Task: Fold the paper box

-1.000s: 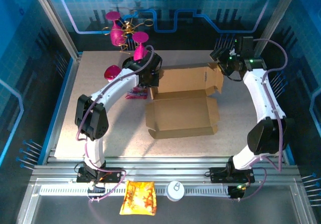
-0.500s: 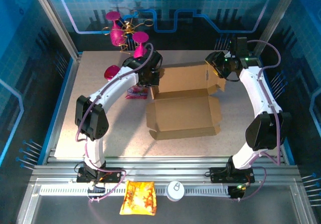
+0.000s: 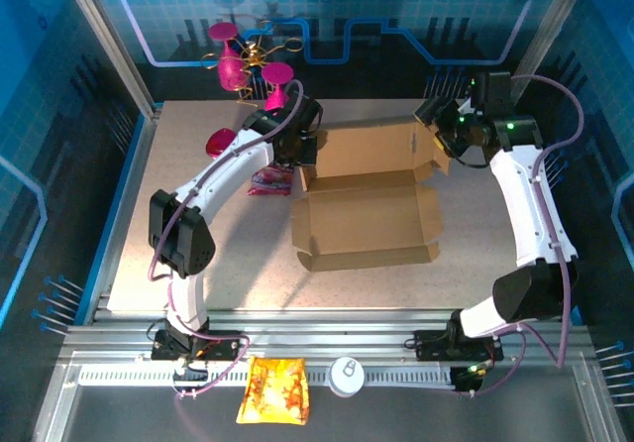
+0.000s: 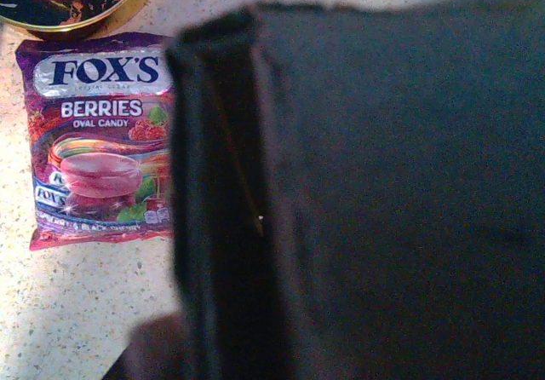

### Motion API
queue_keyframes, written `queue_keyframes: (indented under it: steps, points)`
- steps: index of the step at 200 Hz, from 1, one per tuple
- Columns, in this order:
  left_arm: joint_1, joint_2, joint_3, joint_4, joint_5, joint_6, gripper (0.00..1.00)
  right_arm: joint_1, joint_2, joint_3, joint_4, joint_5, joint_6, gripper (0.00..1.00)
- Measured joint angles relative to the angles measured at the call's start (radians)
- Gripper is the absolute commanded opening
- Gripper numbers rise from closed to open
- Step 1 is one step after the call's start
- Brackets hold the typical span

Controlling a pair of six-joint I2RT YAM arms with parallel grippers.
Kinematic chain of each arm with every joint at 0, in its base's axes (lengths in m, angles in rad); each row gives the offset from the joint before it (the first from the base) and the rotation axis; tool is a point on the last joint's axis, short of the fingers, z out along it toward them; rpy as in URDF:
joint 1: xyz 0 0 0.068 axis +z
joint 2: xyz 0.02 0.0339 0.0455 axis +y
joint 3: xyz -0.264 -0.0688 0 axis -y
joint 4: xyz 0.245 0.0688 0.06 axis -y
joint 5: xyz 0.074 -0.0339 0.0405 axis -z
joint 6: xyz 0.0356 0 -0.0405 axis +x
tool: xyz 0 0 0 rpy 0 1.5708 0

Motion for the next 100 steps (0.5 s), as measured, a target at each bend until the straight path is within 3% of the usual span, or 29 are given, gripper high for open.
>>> queue_keyframes:
  steps: [100]
  points:
    - [-0.008, 0.000, 0.002, -0.001, -0.011, 0.000, 0.00, 0.039, 0.161, 0.119, -0.007, 0.051, 0.007, 0.55]
